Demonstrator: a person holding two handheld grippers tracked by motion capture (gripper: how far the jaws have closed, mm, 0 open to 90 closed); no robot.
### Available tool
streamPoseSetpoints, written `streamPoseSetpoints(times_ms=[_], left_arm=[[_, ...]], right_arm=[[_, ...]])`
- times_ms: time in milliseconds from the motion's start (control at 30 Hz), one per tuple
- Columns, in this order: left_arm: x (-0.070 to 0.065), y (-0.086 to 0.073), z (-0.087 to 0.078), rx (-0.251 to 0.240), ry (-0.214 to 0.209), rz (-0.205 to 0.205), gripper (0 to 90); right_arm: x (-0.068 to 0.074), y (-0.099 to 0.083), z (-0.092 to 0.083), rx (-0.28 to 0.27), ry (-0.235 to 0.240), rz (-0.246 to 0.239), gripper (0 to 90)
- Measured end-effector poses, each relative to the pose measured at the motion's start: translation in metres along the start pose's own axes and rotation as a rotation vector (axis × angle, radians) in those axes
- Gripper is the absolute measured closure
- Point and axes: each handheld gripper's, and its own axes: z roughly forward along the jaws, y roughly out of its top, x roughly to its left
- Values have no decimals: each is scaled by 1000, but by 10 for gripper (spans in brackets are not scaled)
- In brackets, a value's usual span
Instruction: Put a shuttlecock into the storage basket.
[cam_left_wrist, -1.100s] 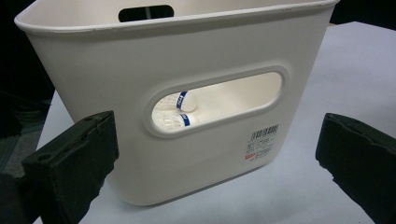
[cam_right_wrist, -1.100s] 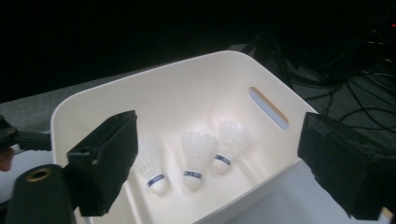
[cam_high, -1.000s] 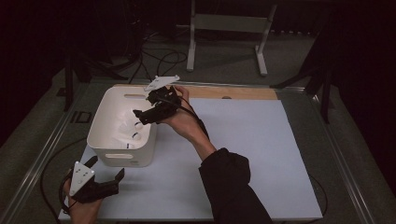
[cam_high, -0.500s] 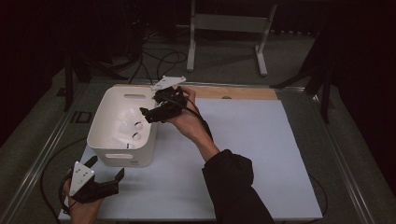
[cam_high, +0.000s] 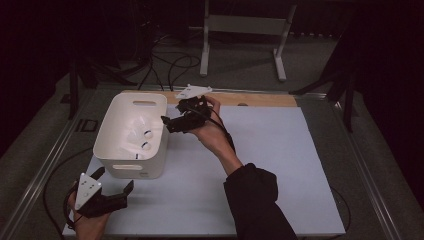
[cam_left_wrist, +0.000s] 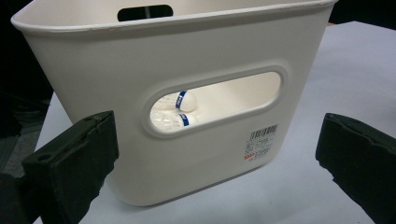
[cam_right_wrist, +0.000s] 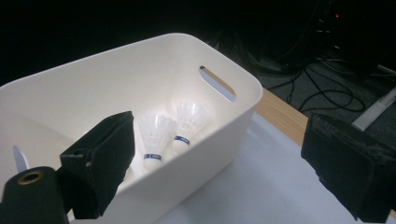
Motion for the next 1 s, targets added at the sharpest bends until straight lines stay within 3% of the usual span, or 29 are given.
streamPoseSetpoints(times_ms=[300, 700, 1000], left_arm=[[0, 0, 0, -3, 0, -6, 2], [-1, 0, 1, 4, -1, 4, 2], [-2, 0, 1, 5, -2, 4, 2]], right_arm=[[-7, -18, -15, -1, -31, -1, 92], [-25, -51, -37, 16, -106, 42, 92], [-31, -79, -60, 53, -174, 9, 92]])
